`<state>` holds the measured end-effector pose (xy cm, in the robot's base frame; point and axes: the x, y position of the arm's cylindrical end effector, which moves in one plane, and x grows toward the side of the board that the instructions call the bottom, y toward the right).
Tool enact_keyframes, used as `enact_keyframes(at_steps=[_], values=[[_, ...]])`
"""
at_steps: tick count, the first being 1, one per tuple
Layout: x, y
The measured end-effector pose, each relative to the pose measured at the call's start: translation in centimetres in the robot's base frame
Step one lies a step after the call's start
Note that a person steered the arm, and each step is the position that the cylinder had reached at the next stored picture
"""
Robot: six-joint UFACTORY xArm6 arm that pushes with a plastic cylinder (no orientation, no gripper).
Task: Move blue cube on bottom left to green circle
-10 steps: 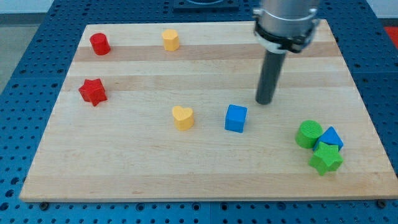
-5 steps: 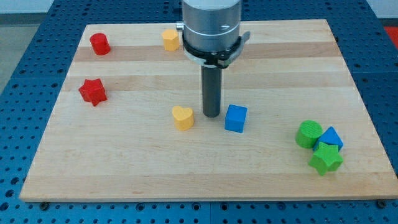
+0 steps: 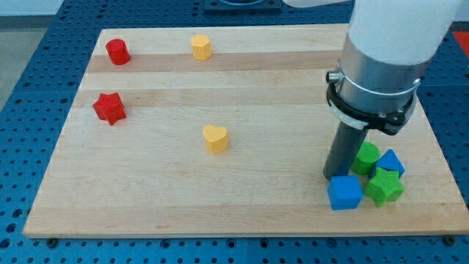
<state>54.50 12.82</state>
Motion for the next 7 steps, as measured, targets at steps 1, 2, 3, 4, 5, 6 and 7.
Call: enact_keyframes(at_steps=[1, 2, 3, 4, 5, 6, 7], values=[[-0.3, 0.0], [-1.6, -1.3], [-1.5, -3.9], [-0.2, -5.6], [5.4, -4.8], [7.3, -3.3], [7.0, -2.4]])
